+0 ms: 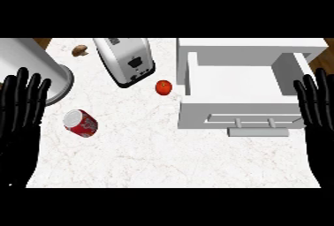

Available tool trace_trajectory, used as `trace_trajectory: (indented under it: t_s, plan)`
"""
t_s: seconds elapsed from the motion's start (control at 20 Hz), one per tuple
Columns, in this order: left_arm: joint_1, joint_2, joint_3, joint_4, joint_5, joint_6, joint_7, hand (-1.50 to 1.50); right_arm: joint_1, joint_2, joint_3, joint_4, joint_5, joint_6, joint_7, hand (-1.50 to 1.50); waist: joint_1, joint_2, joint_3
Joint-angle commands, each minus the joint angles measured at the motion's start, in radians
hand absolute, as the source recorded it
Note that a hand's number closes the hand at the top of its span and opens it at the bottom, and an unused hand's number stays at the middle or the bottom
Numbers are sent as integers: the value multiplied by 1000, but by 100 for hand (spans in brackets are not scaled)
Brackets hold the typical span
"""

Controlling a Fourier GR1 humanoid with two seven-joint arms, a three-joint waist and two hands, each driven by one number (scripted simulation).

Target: Pick up the can, place it into the drawer and close the drawer

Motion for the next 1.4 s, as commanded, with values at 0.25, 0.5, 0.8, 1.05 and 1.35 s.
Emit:
trace_trajectory:
  t_s: [0.25,0.5,0.8,1.05,1.35]
  plan:
    - [-21,214,60,132,481,-499,-94,-150,3,3,44,-5,-4,27,16,-150,-2,11,8]
    - [38,434,190,363,531,-659,11,-150,92,14,-73,11,16,-89,183,-150,-10,10,12]
    - [-5,607,334,525,756,-852,59,-150,209,-8,-138,-49,-75,-22,153,-150,-3,4,14]
    - [-70,675,379,671,803,-951,83,-150,229,-52,-249,32,-160,60,77,-150,-3,5,15]
    - [-55,678,405,739,862,-983,128,-150,328,-69,-328,-1,-246,164,37,-150,-5,4,15]
